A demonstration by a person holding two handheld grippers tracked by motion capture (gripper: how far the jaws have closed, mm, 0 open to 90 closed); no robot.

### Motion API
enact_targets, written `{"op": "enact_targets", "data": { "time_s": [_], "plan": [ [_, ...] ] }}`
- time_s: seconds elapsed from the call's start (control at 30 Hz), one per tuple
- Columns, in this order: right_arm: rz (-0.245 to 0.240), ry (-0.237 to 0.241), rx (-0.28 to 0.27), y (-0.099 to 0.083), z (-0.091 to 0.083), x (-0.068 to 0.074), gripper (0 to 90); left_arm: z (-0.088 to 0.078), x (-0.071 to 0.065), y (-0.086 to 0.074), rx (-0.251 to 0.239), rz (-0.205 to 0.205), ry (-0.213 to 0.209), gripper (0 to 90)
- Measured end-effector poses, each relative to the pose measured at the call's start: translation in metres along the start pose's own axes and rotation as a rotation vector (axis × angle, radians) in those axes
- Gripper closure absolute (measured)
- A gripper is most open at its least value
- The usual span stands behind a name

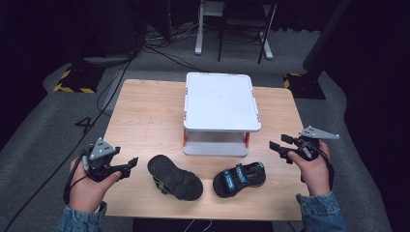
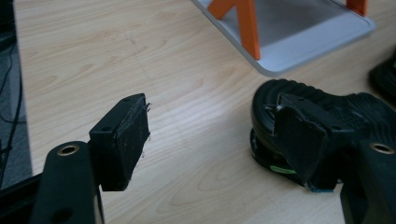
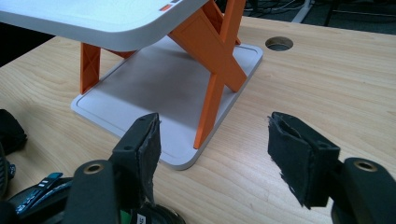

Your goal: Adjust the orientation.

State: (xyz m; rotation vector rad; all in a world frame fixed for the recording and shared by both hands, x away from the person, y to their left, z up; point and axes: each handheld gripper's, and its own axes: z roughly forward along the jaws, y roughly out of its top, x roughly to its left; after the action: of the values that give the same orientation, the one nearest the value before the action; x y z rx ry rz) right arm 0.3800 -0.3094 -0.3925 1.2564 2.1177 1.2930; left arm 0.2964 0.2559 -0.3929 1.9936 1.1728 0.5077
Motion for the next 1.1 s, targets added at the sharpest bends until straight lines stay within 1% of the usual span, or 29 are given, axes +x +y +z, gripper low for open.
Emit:
{"op": "enact_targets", "data": {
  "time_s": [0.07,0.1,0.17,0.2,0.23,0.27,0.3,0.33,0.37,0.4,0.53,0.63,0.67,0.73,0.77,0.8,0.83,0.87,0.9,0.93,1.0,1.03,1.1],
  "plan": [
    [-0.007,0.006,-0.002,0.001,0.0,0.0,35.3,0.0,-0.007,0.001,0.005,0.022,-0.026,27.5],
    [-0.011,0.007,-0.004,0.002,0.0,0.0,35.3,0.0,-0.007,0.001,0.005,0.022,-0.026,27.5],
    [-0.006,0.007,-0.004,0.002,0.001,0.0,35.3,0.002,-0.016,0.004,0.013,0.053,-0.061,27.4],
    [-0.006,0.006,0.0,0.001,0.001,-0.001,35.3,0.003,-0.019,0.005,0.015,0.061,-0.072,27.5],
    [-0.008,0.005,0.0,0.001,0.001,-0.001,35.3,0.003,-0.019,0.005,0.015,0.061,-0.072,27.5],
    [-0.007,0.006,0.002,0.001,0.001,-0.001,35.3,0.007,-0.023,0.006,0.024,0.094,-0.091,27.5],
    [-0.007,0.006,0.002,0.001,0.001,-0.001,35.3,0.007,-0.023,0.006,0.024,0.094,-0.091,27.6],
    [-0.007,0.004,0.003,0.0,0.001,-0.001,35.3,0.011,-0.027,0.006,0.037,0.108,-0.109,27.7],
    [-0.007,0.004,0.003,0.0,0.001,-0.001,35.3,0.011,-0.027,0.006,0.037,0.108,-0.109,27.8],
    [-0.005,0.006,0.002,0.0,0.001,0.0,35.3,0.015,-0.031,0.006,0.052,0.122,-0.124,27.8],
    [-0.006,0.007,0.005,0.0,0.001,0.001,35.3,0.019,-0.035,0.006,0.061,0.136,-0.138,28.0],
    [-0.001,0.012,0.018,-0.001,0.002,0.001,35.3,0.023,-0.042,0.007,0.074,0.15,-0.178,28.5],
    [-0.002,0.015,0.021,-0.002,0.002,0.001,35.3,0.025,-0.045,0.007,0.069,0.14,-0.2,29.0],
    [-0.002,0.017,0.024,-0.002,0.003,0.001,35.3,0.028,-0.051,0.008,0.068,0.146,-0.245,29.7],
    [-0.002,0.017,0.024,-0.002,0.003,0.001,35.3,0.028,-0.051,0.008,0.068,0.146,-0.245,30.5],
    [0.0,0.017,0.026,-0.002,0.003,0.001,35.3,0.032,-0.056,0.008,0.074,0.162,-0.272,31.3],
    [0.0,0.018,0.026,-0.002,0.003,0.001,35.3,0.034,-0.058,0.007,0.081,0.172,-0.278,31.6],
    [0.001,0.02,0.027,-0.002,0.003,0.001,35.2,0.037,-0.061,0.007,0.086,0.192,-0.28,31.9],
    [-0.002,0.021,0.029,-0.002,0.003,0.001,35.3,0.037,-0.061,0.007,0.086,0.192,-0.28,32.0],
    [-0.001,0.022,0.03,-0.002,0.003,0.001,35.3,0.043,-0.067,0.006,0.094,0.212,-0.296,32.0],
    [-0.002,0.023,0.034,-0.002,0.004,0.001,35.2,0.048,-0.072,0.005,0.094,0.217,-0.325,31.9],
    [0.0,0.025,0.038,-0.003,0.005,0.001,35.2,0.05,-0.074,0.005,0.098,0.223,-0.331,31.9],
    [-0.001,0.03,0.042,-0.003,0.005,0.002,35.2,0.056,-0.079,0.003,0.11,0.251,-0.328,31.7]
  ]
}}
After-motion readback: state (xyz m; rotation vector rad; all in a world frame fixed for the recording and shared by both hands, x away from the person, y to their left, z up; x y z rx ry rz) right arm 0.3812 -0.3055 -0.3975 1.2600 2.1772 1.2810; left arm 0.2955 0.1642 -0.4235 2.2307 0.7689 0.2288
